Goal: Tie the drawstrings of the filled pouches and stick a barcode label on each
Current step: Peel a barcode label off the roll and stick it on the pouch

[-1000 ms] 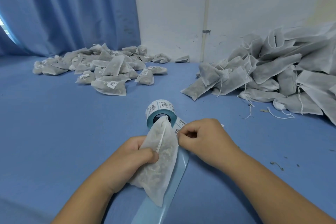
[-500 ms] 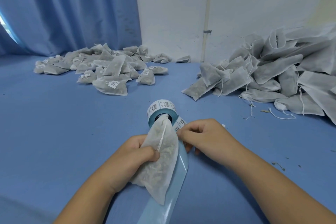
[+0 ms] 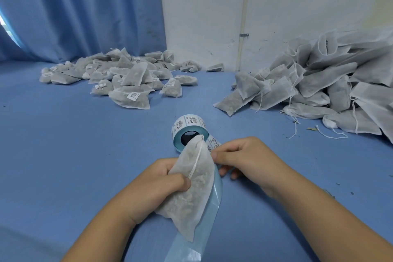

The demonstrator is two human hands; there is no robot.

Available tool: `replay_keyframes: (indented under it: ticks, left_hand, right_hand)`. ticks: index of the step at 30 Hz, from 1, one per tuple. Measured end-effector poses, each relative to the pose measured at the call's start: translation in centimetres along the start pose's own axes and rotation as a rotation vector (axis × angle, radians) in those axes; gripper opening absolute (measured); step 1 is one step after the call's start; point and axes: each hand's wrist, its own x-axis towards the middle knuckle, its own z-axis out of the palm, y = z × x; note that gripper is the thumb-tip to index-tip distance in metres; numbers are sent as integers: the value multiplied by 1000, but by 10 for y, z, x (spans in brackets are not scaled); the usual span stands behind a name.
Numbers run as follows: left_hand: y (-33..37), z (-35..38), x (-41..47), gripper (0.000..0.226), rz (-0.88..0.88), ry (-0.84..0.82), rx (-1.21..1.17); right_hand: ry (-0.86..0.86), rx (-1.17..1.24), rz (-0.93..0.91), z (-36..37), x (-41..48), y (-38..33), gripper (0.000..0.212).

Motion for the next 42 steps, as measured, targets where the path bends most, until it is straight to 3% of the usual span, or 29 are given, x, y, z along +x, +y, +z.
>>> replay_keyframes:
  ticks: [4, 8, 12, 16, 20, 25, 30, 33, 37, 42]
  left_hand:
    - [-1, -1, 1, 27, -10, 11, -24]
    - [-7, -4, 2, 61, -30, 27, -4]
    - [-3, -3, 2, 42, -52, 54, -41]
    - [-4, -4, 2, 68, -59, 65, -28]
    - [-2, -4, 0, 77, -59, 72, -30]
    - [-1, -5, -2, 66, -46, 132, -110]
    - [8, -1, -3, 20, 24, 250, -139]
    - [29, 11, 5, 20, 78, 298, -181]
    - [64, 44, 33, 14, 95, 237, -242]
    - [90, 105, 84, 21, -19, 119, -272]
  right_hand:
    - [30, 65, 42, -4, 1, 0, 9]
    - [68, 82, 85, -11, 2, 0, 10]
    - [100, 96, 111, -22, 3, -1, 8]
    - [133, 99, 132, -34, 3, -2, 9]
    - [189, 110, 120, -50, 2, -1, 12]
    - [229, 94, 68, -69, -6, 4, 16]
    - [230, 61, 41, -86, -16, 12, 20]
    - [244, 87, 27, -100, -20, 14, 17]
    - [296, 153, 15, -122, -27, 18, 14]
    - [520, 356, -92, -149, -39, 19, 11]
